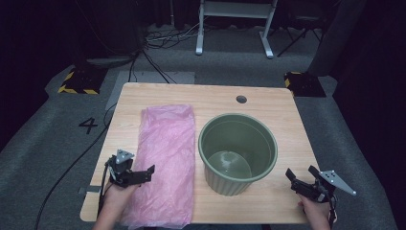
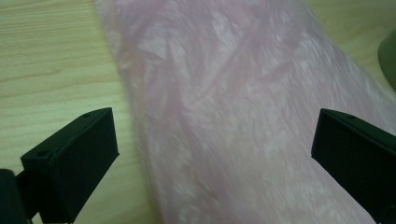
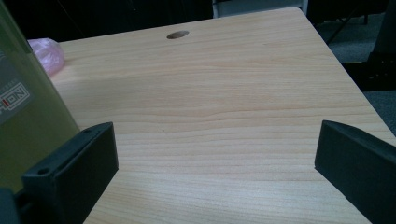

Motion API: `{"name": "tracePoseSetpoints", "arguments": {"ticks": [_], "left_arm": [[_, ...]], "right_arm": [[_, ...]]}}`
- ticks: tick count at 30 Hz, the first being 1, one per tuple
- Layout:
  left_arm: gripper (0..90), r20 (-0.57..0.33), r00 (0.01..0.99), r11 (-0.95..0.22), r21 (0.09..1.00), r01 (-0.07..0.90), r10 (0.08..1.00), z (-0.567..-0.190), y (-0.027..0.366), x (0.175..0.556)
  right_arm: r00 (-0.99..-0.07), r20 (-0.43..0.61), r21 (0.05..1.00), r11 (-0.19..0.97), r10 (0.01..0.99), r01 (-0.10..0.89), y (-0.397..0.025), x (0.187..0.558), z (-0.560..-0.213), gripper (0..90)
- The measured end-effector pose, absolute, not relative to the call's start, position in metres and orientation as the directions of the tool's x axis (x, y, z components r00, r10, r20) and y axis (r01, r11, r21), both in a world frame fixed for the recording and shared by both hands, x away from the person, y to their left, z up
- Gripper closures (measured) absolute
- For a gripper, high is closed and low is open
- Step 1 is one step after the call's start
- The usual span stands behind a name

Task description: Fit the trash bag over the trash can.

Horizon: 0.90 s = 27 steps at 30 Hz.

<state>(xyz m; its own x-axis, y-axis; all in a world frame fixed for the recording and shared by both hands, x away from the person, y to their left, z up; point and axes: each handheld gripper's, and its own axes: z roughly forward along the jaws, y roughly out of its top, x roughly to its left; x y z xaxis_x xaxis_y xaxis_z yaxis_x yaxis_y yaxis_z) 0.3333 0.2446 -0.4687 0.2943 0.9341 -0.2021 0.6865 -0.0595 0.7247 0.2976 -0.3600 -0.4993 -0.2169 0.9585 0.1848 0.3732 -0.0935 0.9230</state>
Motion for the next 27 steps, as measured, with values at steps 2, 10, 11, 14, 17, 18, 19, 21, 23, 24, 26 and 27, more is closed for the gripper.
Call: {"name": "tracePoseSetpoints", "arguments": {"ticks": [2,10,11,14,17,18,19,21,23,24,26,27], "left_arm": [[0.0,-0.200,0.262,-0.044,0.711,0.702,0.944,-0.467,0.251,0.347],[0.3,-0.198,0.190,-0.023,0.633,0.774,0.962,-0.479,0.257,0.386],[0.5,-0.194,0.188,-0.027,0.622,0.782,0.963,-0.481,0.257,0.389],[0.6,-0.195,0.181,-0.027,0.603,0.798,0.964,-0.488,0.255,0.395],[0.9,-0.173,0.179,-0.039,0.604,0.796,0.968,-0.492,0.252,0.398],[1.1,-0.166,0.177,-0.043,0.603,0.797,0.970,-0.491,0.251,0.399],[1.1,-0.162,0.177,-0.046,0.600,0.799,0.971,-0.491,0.250,0.400],[1.7,-0.141,0.183,-0.063,0.601,0.797,0.973,-0.492,0.247,0.400],[2.7,-0.109,0.188,-0.085,0.602,0.794,0.976,-0.492,0.242,0.400],[3.5,-0.078,0.191,-0.107,0.600,0.793,0.978,-0.493,0.239,0.399],[7.9,-0.019,0.217,-0.160,0.611,0.775,0.976,-0.494,0.230,0.397],[11.4,-0.020,0.221,-0.162,0.616,0.771,0.975,-0.494,0.228,0.395]], "right_arm": [[-0.222,0.186,0.923,-0.092,0.957,0.373,-0.360,0.298,-0.499,0.0],[-0.228,0.192,0.922,-0.096,0.955,0.375,-0.361,0.298,-0.499,0.0],[-0.228,0.191,0.923,-0.095,0.955,0.373,-0.361,0.298,-0.499,0.0],[-0.228,0.192,0.923,-0.096,0.955,0.373,-0.361,0.298,-0.499,0.0],[-0.226,0.194,0.921,-0.098,0.955,0.378,-0.361,0.298,-0.499,0.0],[-0.225,0.194,0.921,-0.098,0.955,0.378,-0.361,0.298,-0.499,0.0],[-0.225,0.194,0.920,-0.098,0.955,0.378,-0.361,0.298,-0.499,0.0],[-0.224,0.194,0.920,-0.098,0.955,0.380,-0.361,0.298,-0.499,0.0],[-0.224,0.196,0.919,-0.099,0.955,0.382,-0.361,0.298,-0.499,0.0],[-0.224,0.196,0.918,-0.099,0.955,0.383,-0.361,0.298,-0.499,0.0],[-0.223,0.193,0.918,-0.096,0.956,0.384,-0.360,0.299,-0.499,0.0],[-0.223,0.191,0.919,-0.094,0.956,0.384,-0.360,0.299,-0.499,0.0]]}}
